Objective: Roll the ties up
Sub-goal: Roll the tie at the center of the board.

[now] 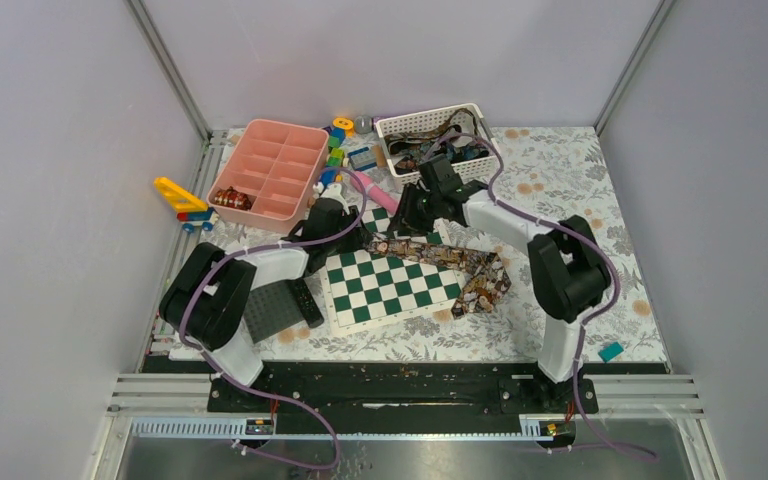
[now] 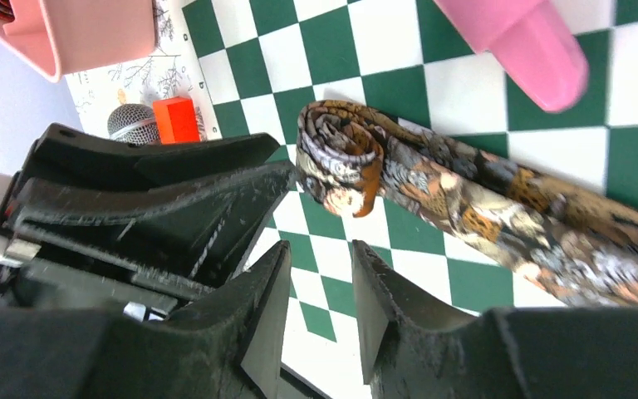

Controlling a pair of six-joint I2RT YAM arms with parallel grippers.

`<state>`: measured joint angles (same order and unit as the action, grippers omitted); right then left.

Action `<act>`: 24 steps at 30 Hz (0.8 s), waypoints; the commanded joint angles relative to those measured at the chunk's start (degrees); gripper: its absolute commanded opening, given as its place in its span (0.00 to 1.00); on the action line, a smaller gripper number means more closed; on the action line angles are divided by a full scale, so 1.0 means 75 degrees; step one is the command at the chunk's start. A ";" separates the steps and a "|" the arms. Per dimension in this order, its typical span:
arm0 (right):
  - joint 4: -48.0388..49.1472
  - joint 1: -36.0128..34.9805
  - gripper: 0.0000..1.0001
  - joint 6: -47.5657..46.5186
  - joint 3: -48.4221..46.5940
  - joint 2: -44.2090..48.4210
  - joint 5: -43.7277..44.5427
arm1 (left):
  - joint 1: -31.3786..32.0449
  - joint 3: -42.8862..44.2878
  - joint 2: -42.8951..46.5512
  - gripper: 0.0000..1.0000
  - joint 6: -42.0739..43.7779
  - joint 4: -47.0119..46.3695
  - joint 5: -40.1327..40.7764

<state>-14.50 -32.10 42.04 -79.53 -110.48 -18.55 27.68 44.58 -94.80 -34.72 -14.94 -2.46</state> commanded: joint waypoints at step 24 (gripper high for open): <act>-0.2851 0.0249 0.18 -0.0877 0.2119 0.2052 0.2122 | 0.0652 0.0654 -0.0131 0.25 0.0452 0.0215 0.0370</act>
<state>-32.95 -30.26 36.64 -62.94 -94.67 -4.99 32.27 47.59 -94.28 -31.77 -11.97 -0.01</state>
